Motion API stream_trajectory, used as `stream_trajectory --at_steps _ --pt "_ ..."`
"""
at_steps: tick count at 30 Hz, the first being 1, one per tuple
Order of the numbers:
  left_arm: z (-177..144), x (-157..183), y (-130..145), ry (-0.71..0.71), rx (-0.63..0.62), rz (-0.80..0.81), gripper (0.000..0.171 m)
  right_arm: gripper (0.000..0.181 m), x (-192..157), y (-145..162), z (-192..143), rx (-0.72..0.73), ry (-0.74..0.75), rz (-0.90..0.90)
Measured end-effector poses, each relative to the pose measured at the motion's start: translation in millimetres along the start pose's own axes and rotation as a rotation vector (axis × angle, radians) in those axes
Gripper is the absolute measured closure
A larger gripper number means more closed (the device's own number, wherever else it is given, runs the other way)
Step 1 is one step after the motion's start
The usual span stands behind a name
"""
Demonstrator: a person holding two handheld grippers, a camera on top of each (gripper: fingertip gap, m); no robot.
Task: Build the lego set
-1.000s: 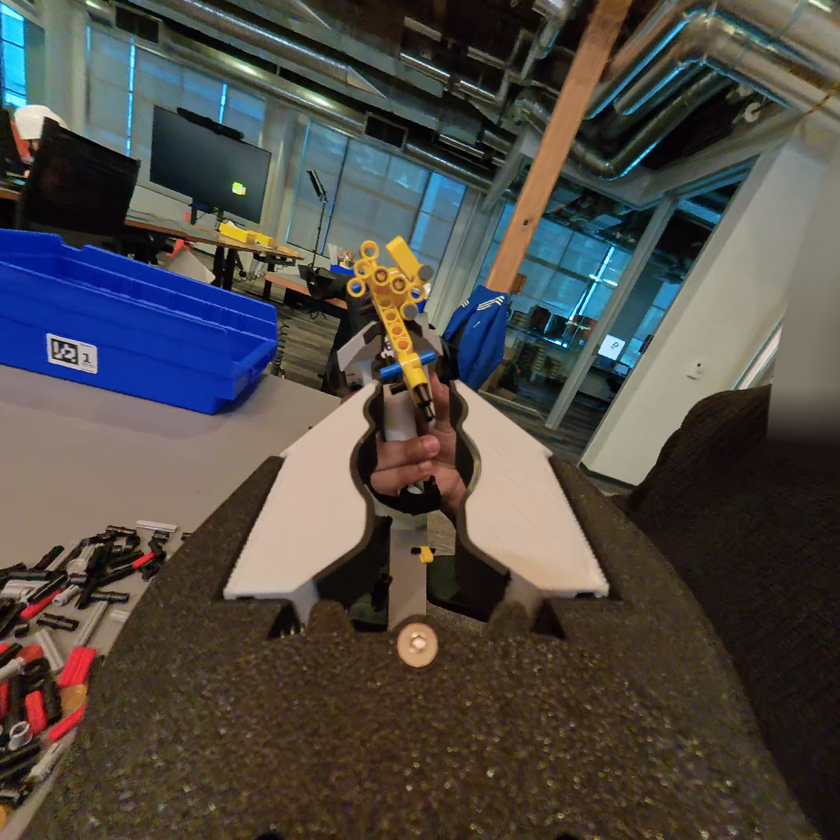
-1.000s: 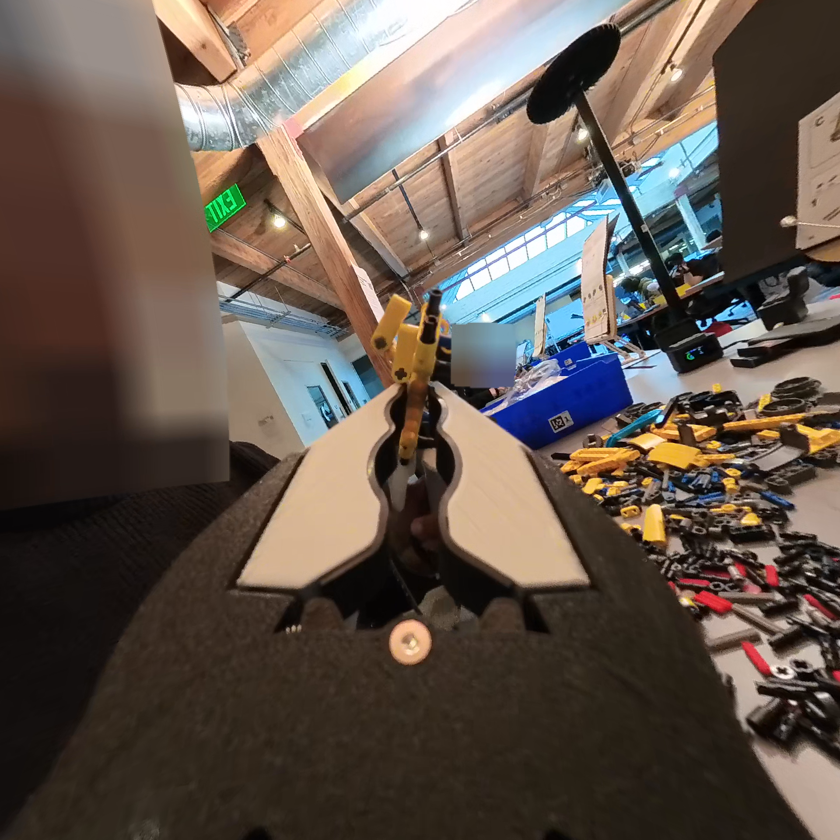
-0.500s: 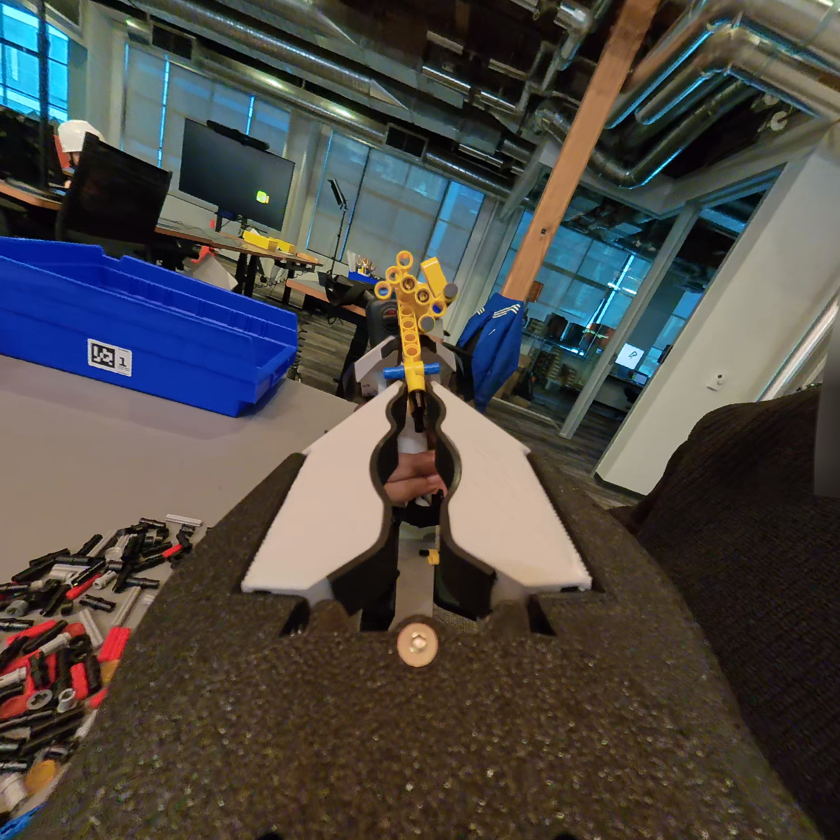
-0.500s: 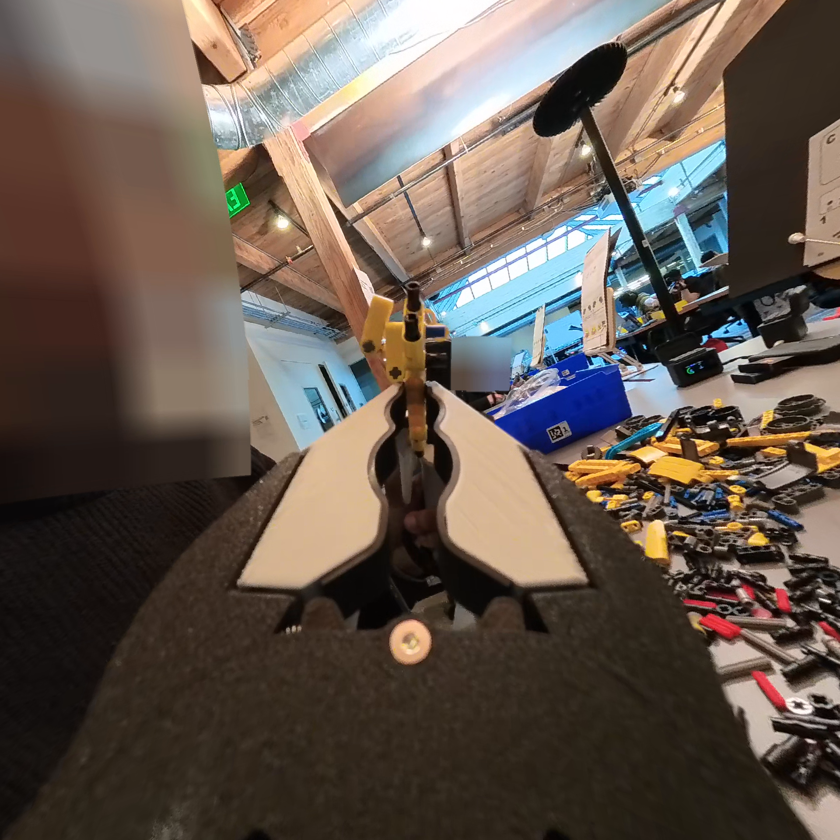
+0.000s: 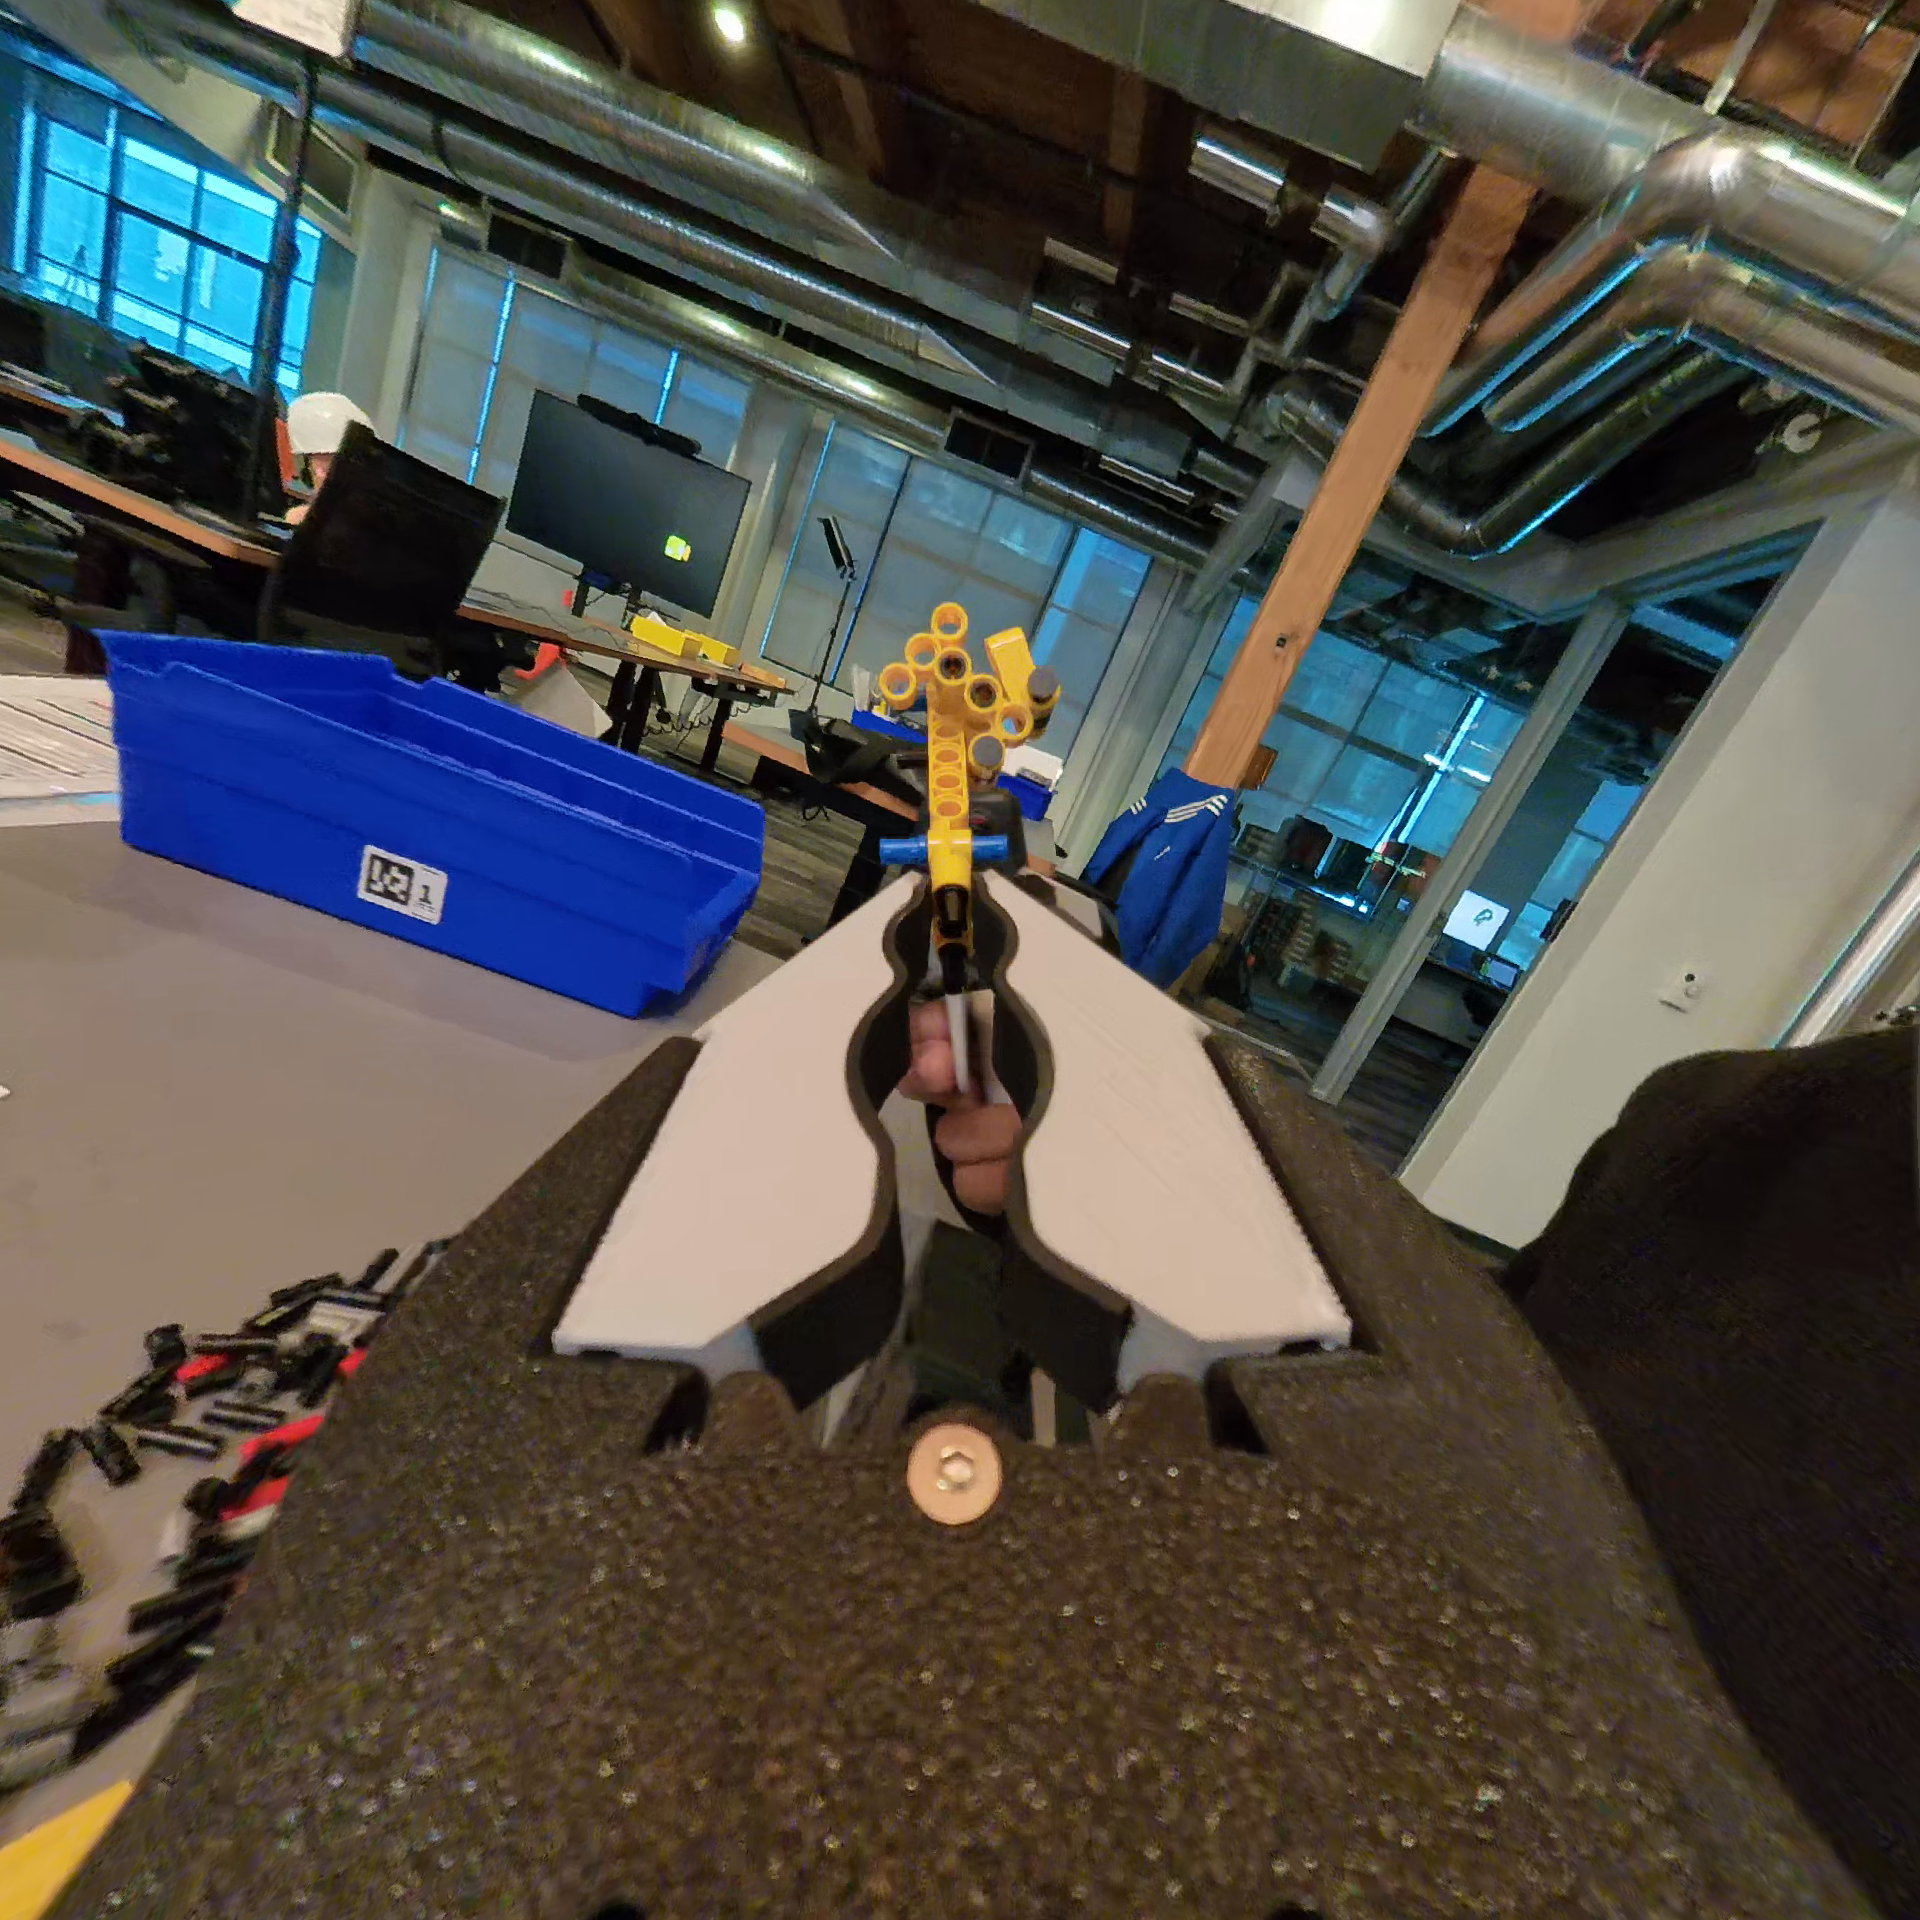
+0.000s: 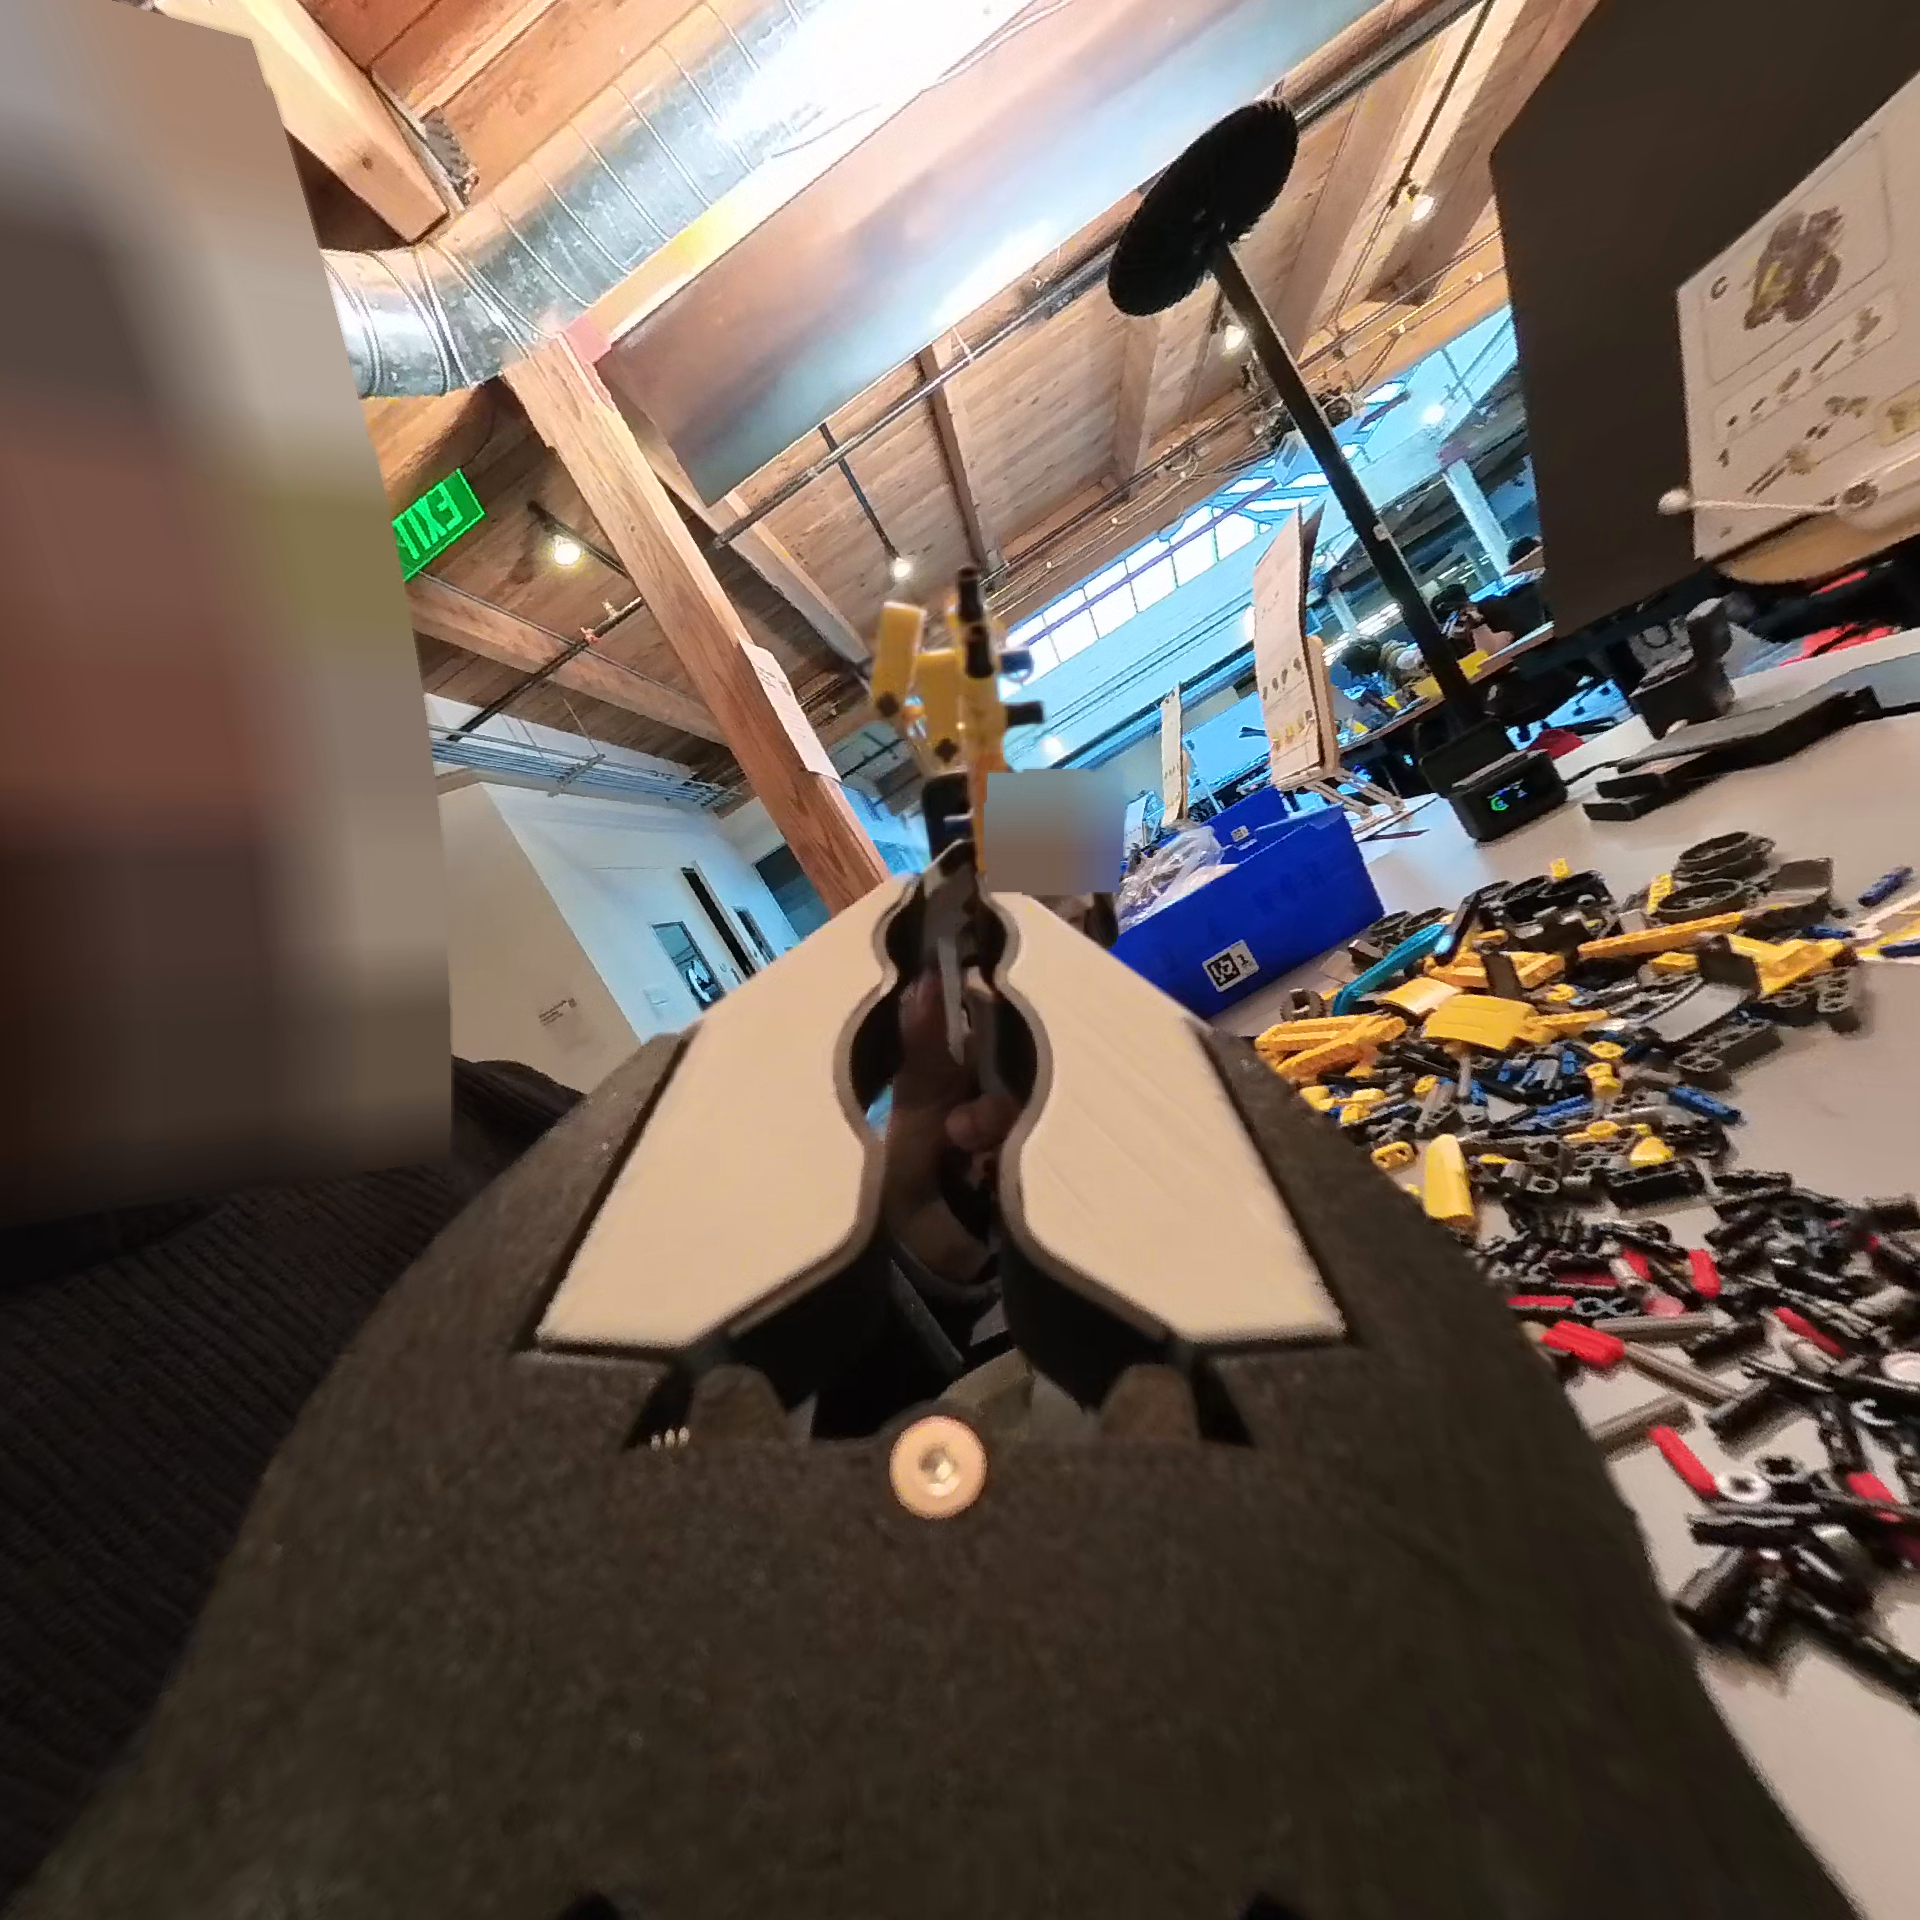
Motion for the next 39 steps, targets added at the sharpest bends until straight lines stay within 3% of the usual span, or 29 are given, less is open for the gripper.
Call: stream_trajectory --at_steps 4,8,14,20,32,39 --pt "3.0 -21.8 -9.1 -0.095 -0.045 0.136 0.165 0.172 2.3 -10.8 -10.2 -0.004 0.127 -0.133" --pt "13.6 -34.3 -4.9 -0.140 -0.112 0.225 0.165 0.168 9.8 -19.2 -18.8 -0.039 0.364 -0.367" --pt "20.8 -43.7 15.3 -0.149 -0.156 0.235 0.165 0.144 9.3 -22.5 -10.2 -0.003 0.601 -0.676" --pt "24.0 -47.5 21.6 -0.128 -0.181 0.232 0.165 0.144 12.9 -13.9 -2.6 -0.082 0.658 -0.744" --pt "16.6 -53.9 24.3 -0.059 -0.125 0.053 0.165 0.143 28.3 -34.3 -35.6 -0.007 0.749 -0.803" --pt "21.2 -50.7 33.0 -0.105 -0.193 0.171 0.165 0.143 28.0 -6.2 -1.0 -0.109 0.770 -0.950"
Point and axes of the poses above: each gripper's, where its closed fingertips meet, z out along the fingers, y out of its underside, x = y × z across the jaws, the point moved 3 cm from there along -z, back along the fingers, and after that the axes turned 3 degrees about y, right-handed, at the moved point
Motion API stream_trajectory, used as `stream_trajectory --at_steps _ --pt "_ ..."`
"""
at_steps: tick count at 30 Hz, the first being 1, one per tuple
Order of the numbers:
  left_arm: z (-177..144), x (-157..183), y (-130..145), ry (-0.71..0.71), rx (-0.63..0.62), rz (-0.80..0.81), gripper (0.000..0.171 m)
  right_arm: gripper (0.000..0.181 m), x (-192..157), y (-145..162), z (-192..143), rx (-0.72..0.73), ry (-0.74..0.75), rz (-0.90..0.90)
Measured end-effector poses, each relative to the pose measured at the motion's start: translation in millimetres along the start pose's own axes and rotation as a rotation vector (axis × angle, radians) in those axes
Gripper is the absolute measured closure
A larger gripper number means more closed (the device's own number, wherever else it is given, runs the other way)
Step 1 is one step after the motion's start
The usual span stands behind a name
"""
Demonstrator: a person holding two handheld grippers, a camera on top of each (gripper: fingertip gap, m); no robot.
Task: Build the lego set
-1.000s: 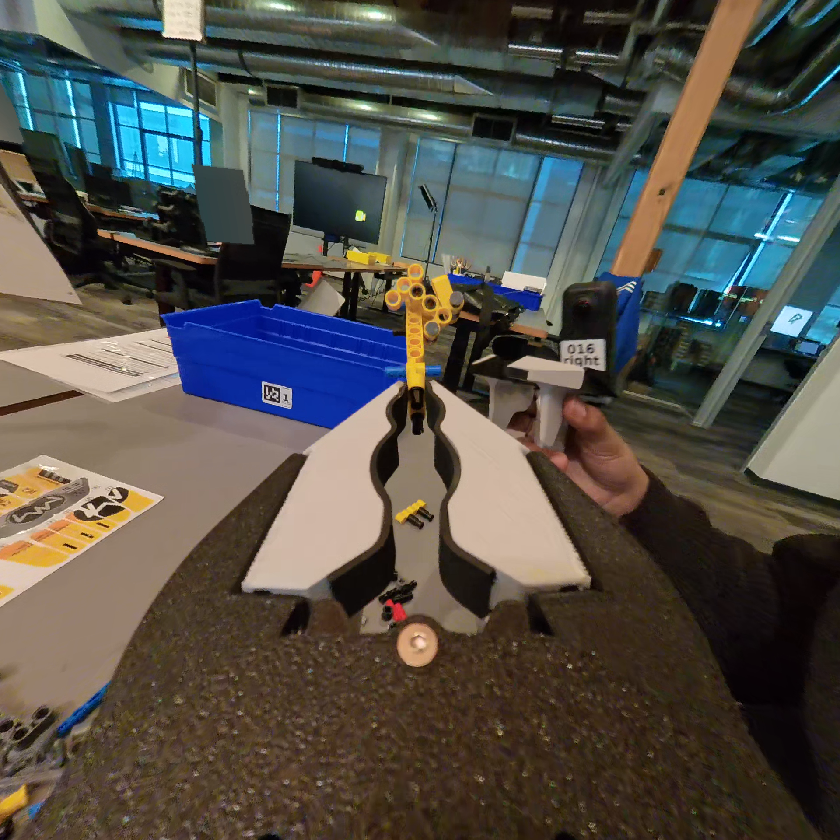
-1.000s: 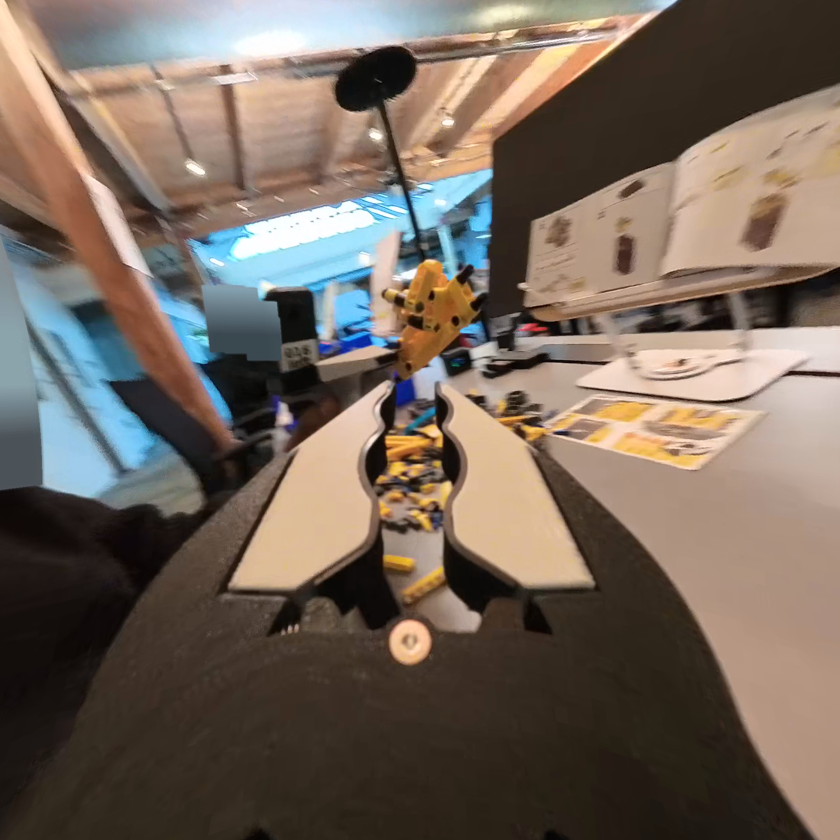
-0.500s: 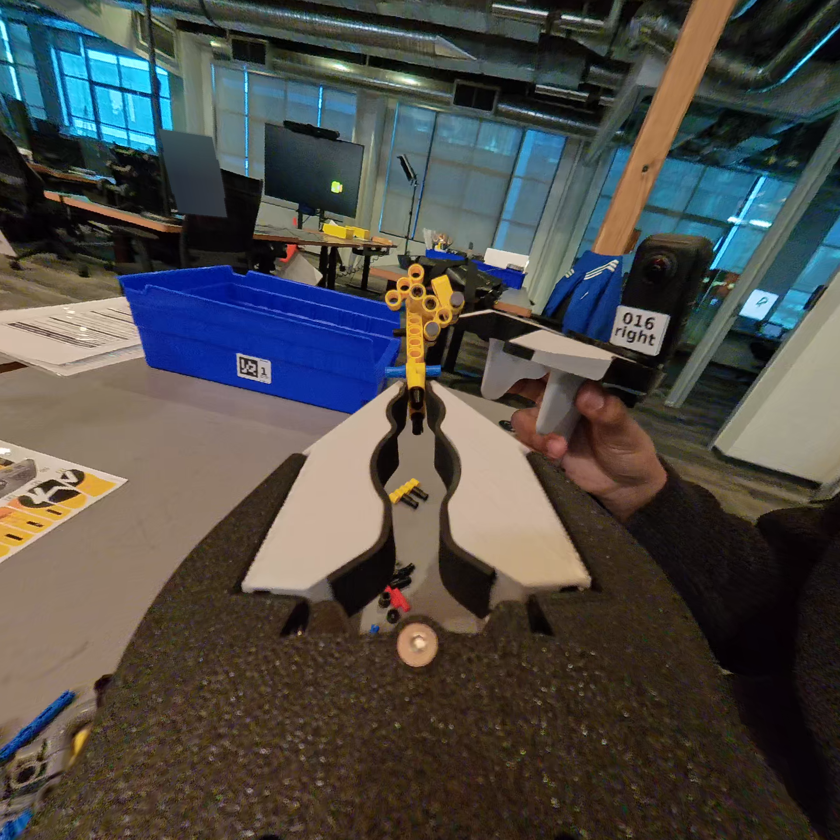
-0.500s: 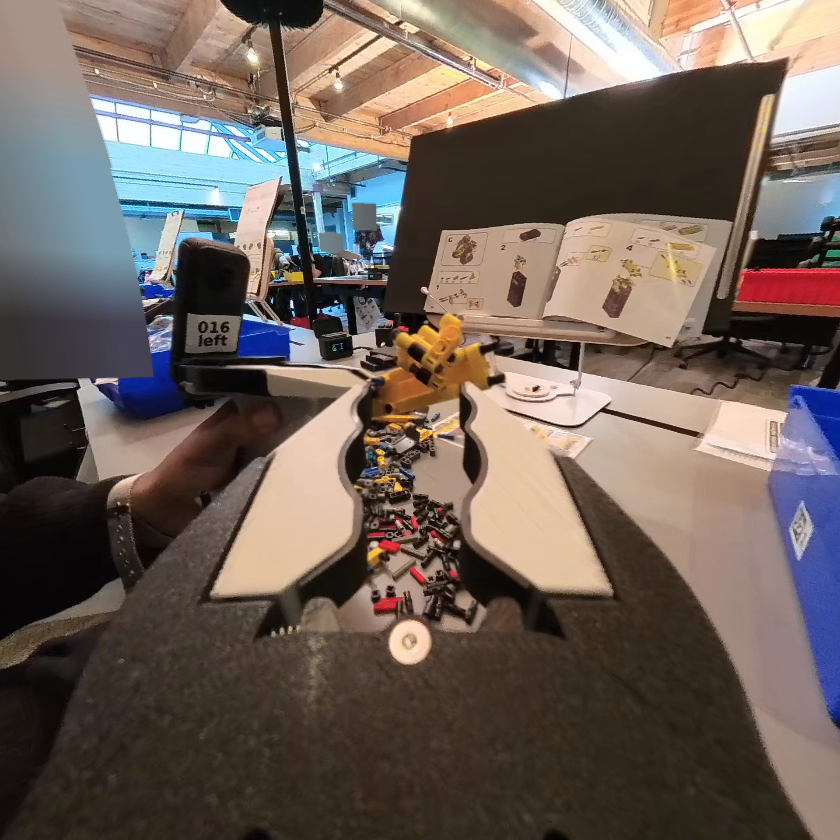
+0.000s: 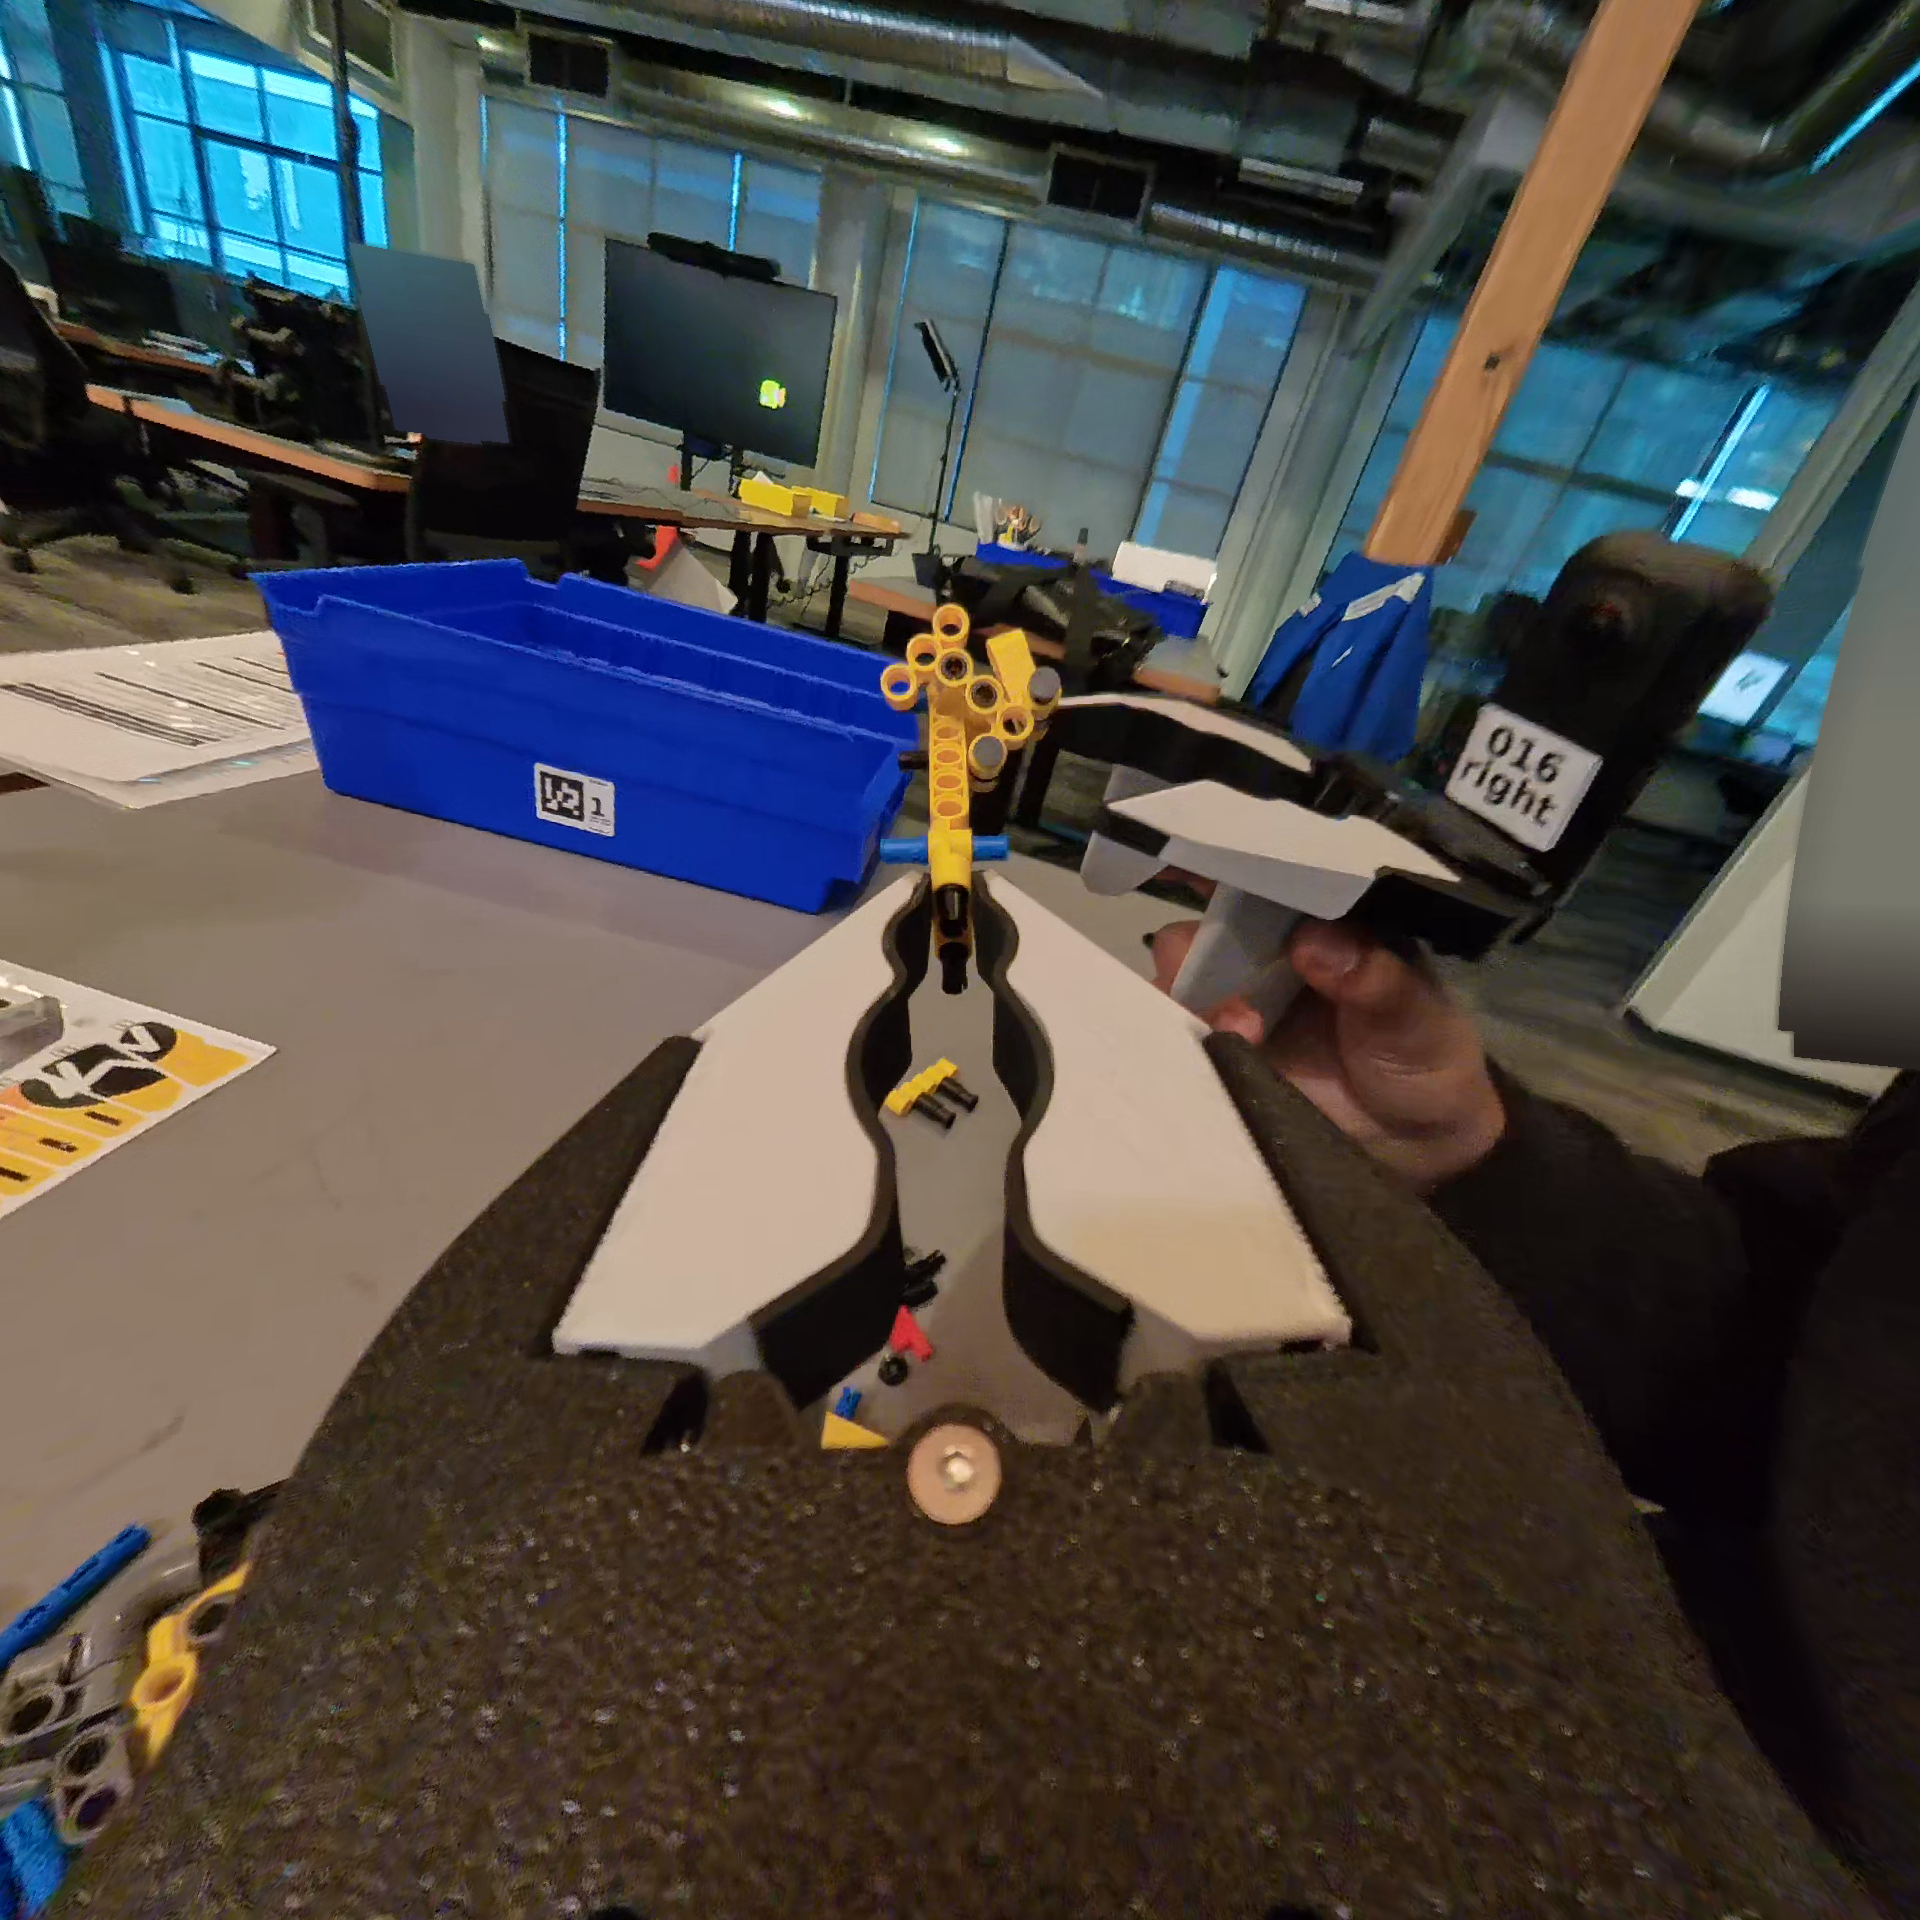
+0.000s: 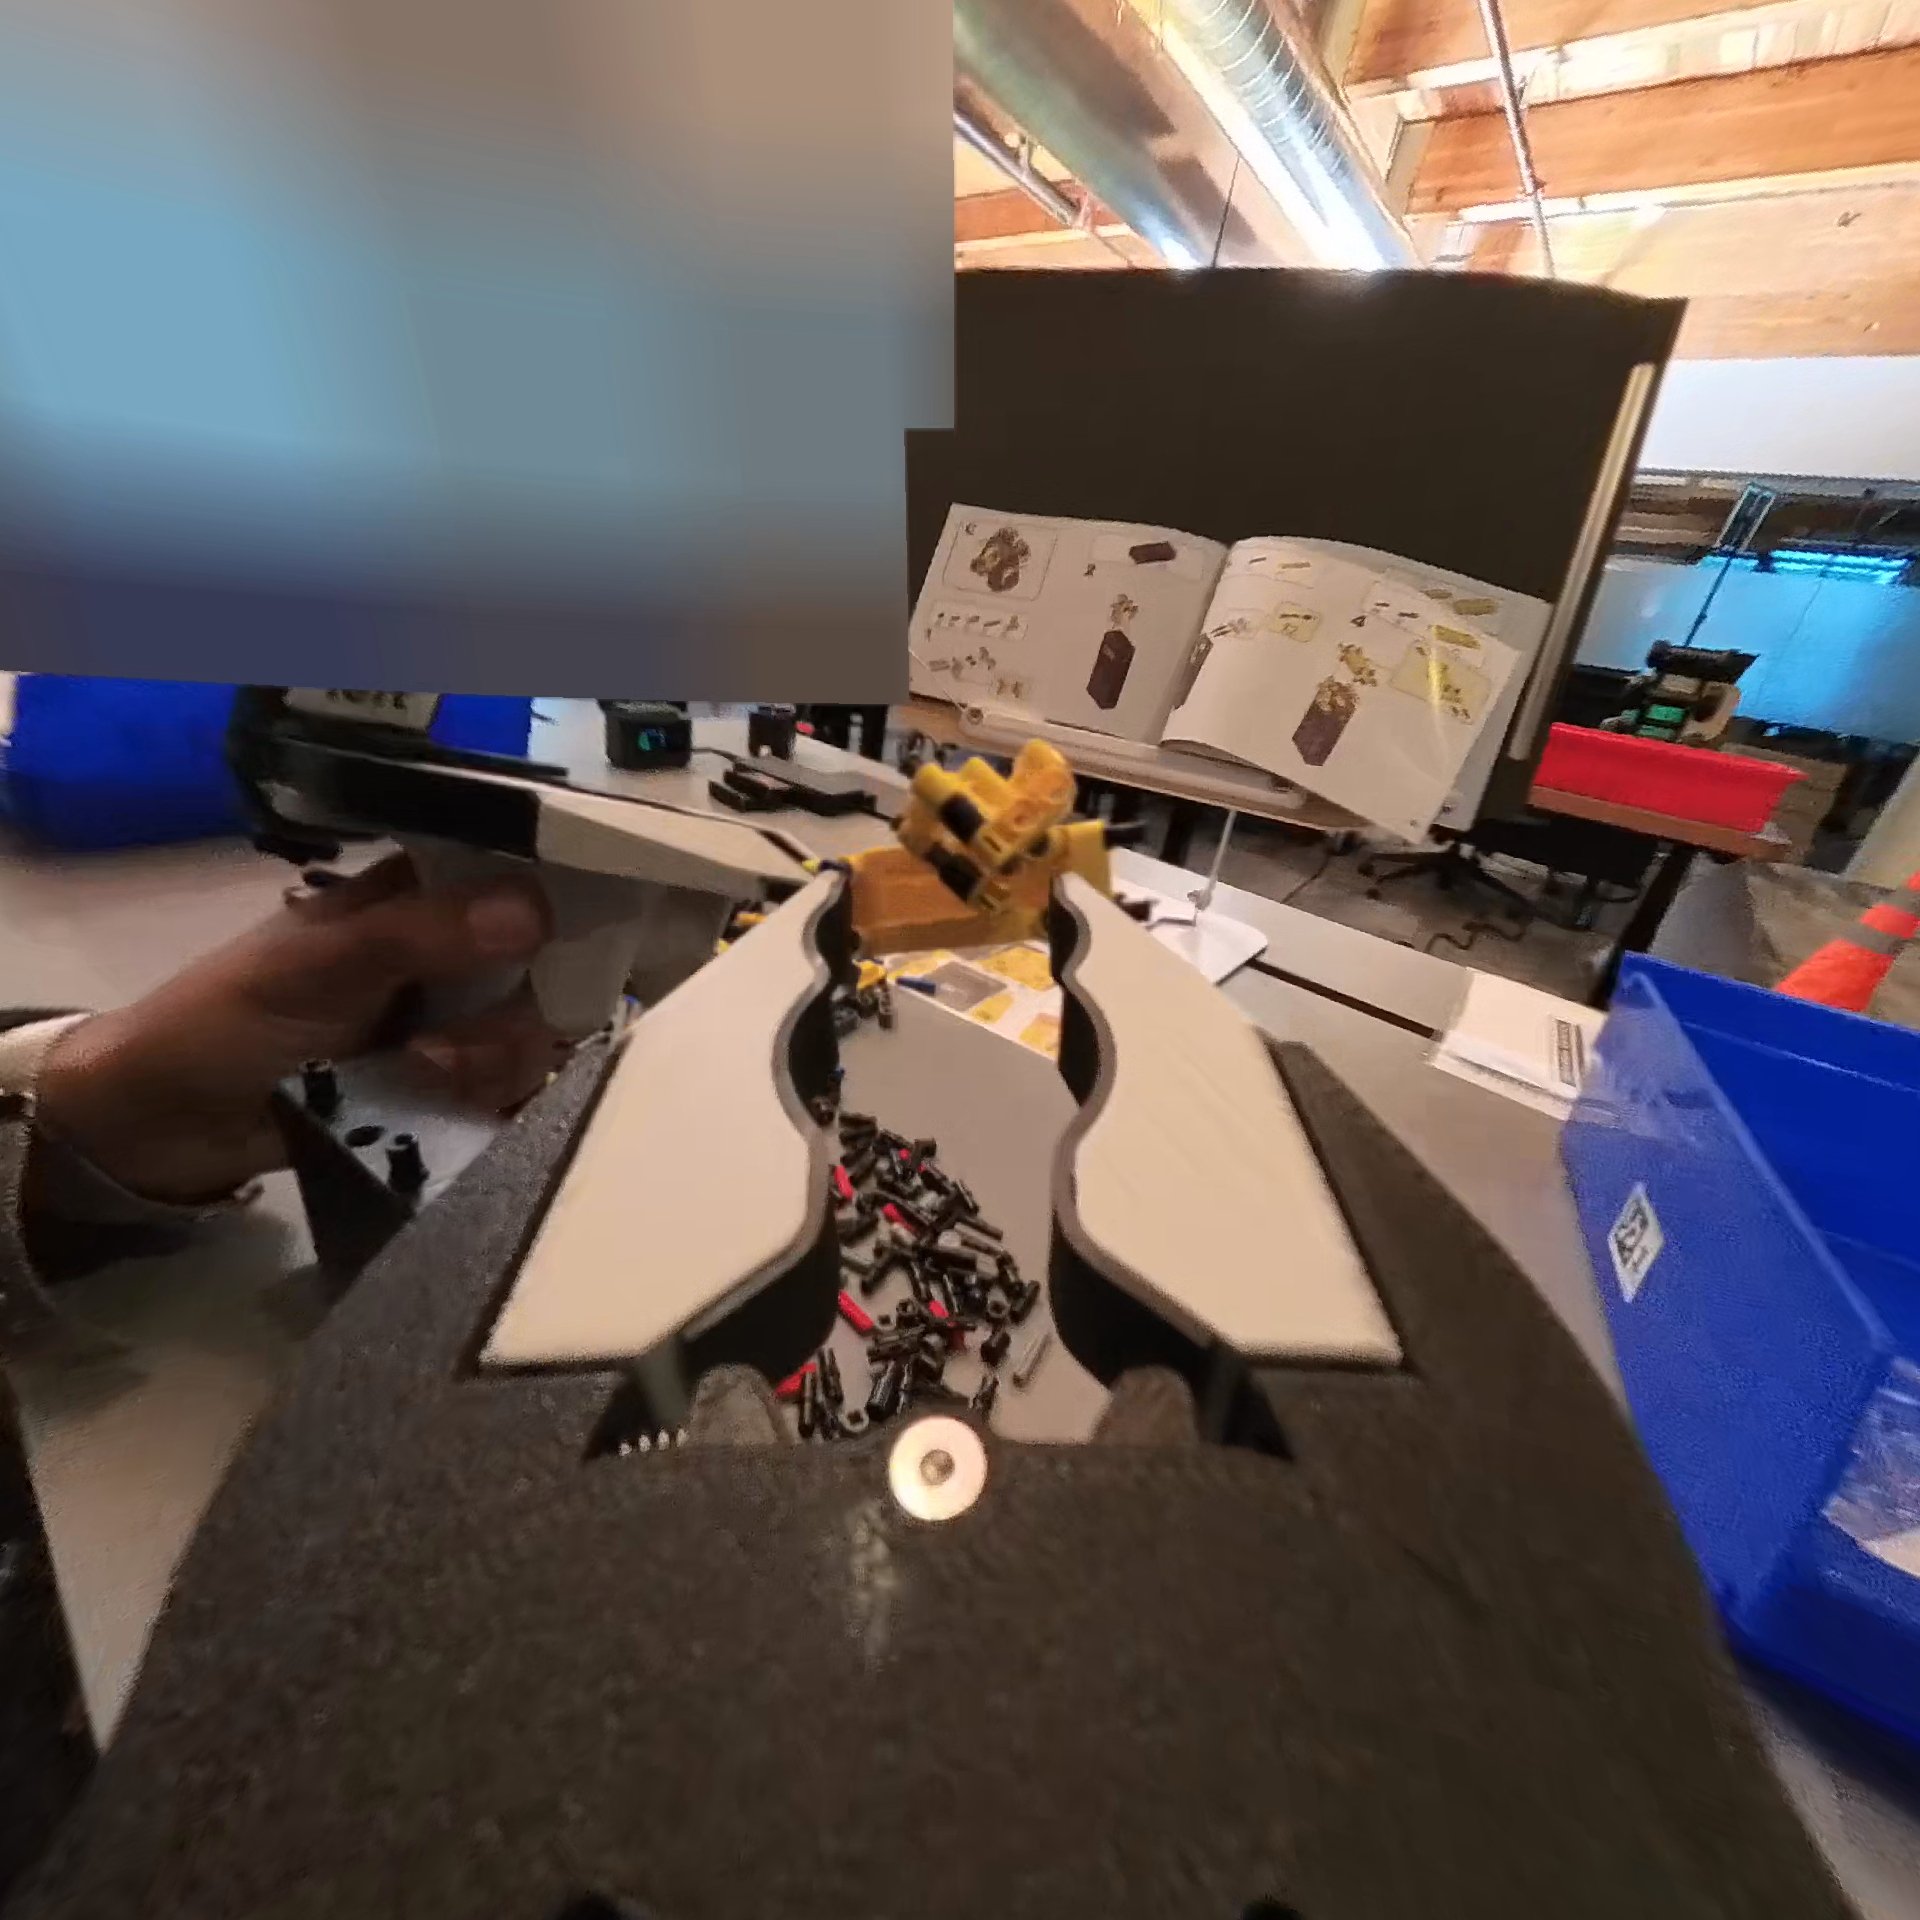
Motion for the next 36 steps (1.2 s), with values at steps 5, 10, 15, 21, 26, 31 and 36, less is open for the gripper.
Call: stream_trajectory --at_steps 5,10,15,21,26,31,36 --pt "2.1 6.2 1.9 -0.056 -0.034 0.136 0.165 0.144 -0.8 -3.1 -0.2 0.008 0.018 0.077" --pt "2.9 9.3 2.4 -0.111 -0.051 0.242 0.165 0.144 7.6 -4.8 -4.0 0.009 0.008 0.167" --pt "3.6 9.8 4.2 -0.116 -0.063 0.256 0.165 0.145 7.5 -3.0 -3.4 0.004 -0.039 0.260" --pt "2.3 7.6 3.4 -0.100 -0.049 0.206 0.165 0.152 8.8 -0.4 -2.3 0.001 -0.040 0.273" --pt "-0.8 1.8 0.9 -0.057 -0.006 0.078 0.165 0.152 11.5 -7.0 -6.0 0.033 -0.036 0.269" --pt "-5.7 -6.3 -1.9 -0.007 0.053 -0.079 0.165 0.151 16.1 -8.7 -8.6 0.042 -0.023 0.265" --pt "-7.3 -8.5 -2.4 -0.014 0.062 -0.091 0.165 0.148 10.2 -6.6 -5.6 0.024 -0.057 0.281"
Point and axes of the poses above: each gripper's, where its closed fingertips meet, z out along the fingers, y out of its underside, x = y × z across the jaws, the point moved 3 cm from there along -z, back along the fingers, and after that the axes turned 3 degrees about y, right-handed, at the moved point
